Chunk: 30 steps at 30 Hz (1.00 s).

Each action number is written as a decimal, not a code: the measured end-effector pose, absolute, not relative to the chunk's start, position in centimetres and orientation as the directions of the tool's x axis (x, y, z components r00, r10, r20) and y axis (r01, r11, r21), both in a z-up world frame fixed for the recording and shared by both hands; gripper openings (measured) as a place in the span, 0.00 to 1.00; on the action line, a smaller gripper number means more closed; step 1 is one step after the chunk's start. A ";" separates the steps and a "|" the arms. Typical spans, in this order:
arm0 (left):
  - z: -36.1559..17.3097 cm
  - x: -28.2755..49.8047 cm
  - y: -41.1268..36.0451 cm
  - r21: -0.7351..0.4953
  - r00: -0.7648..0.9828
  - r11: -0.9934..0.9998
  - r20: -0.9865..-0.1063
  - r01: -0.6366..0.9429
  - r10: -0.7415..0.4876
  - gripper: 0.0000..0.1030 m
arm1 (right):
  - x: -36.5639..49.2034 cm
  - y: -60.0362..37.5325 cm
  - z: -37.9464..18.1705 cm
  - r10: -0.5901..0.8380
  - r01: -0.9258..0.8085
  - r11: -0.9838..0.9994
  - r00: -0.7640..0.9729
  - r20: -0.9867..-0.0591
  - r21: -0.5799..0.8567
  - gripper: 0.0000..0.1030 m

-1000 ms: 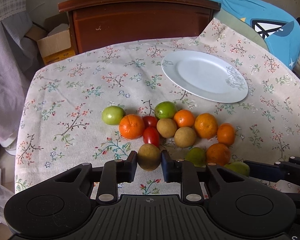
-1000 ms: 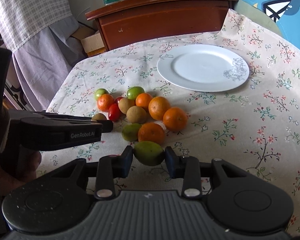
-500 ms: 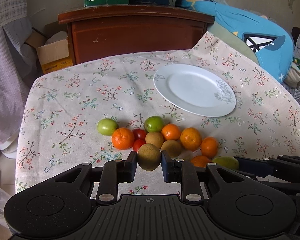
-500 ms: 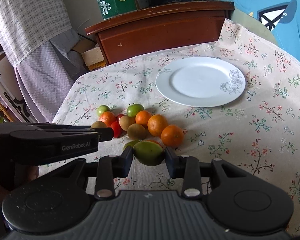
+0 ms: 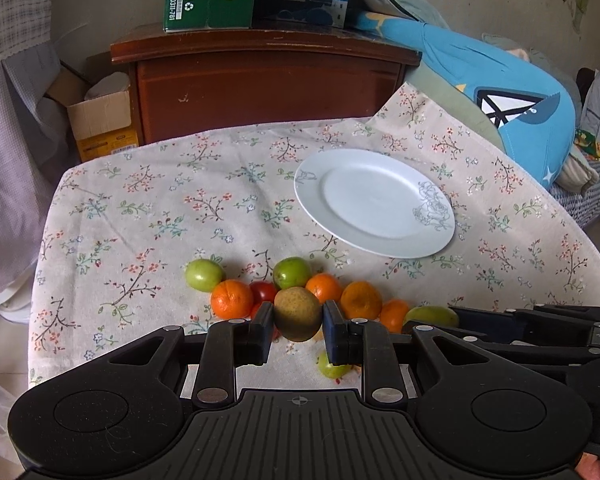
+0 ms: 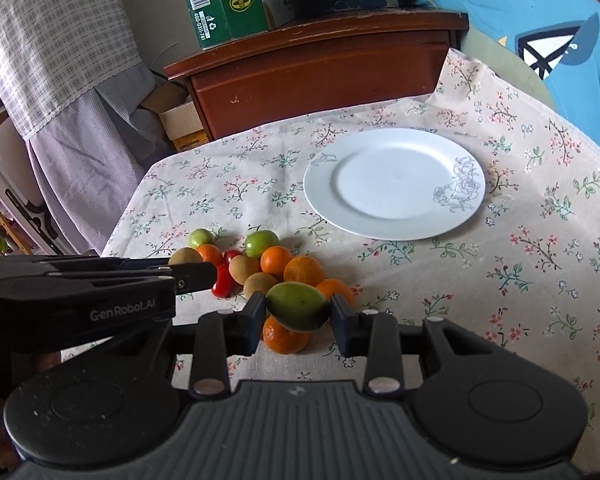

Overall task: Organize fruits
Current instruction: 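Carry the kiwi and green fruit in both tools over the white plate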

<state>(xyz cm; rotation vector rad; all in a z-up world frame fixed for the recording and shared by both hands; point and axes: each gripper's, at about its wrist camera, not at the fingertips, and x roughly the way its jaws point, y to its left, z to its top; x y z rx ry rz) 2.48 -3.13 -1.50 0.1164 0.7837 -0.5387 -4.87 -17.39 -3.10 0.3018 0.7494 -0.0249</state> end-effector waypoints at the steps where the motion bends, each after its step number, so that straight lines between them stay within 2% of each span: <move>1: -1.2 2.6 -3.3 -0.095 0.584 0.857 -0.694 0.506 -0.421 0.22 | -4.7 -17.6 -3.0 0.090 0.128 0.955 0.734 -0.673 0.267 0.34; 12: 0.6 4.8 -5.5 -0.106 0.561 0.816 -0.675 0.568 -0.479 0.22 | -1.8 -20.8 -1.1 0.117 0.123 0.941 0.754 -0.647 0.314 0.34; 30: -1.4 10.4 -11.6 -0.141 0.467 0.756 -0.710 0.639 -0.527 0.22 | 3.4 -26.9 -3.5 0.061 0.257 0.907 0.705 -0.706 0.335 0.34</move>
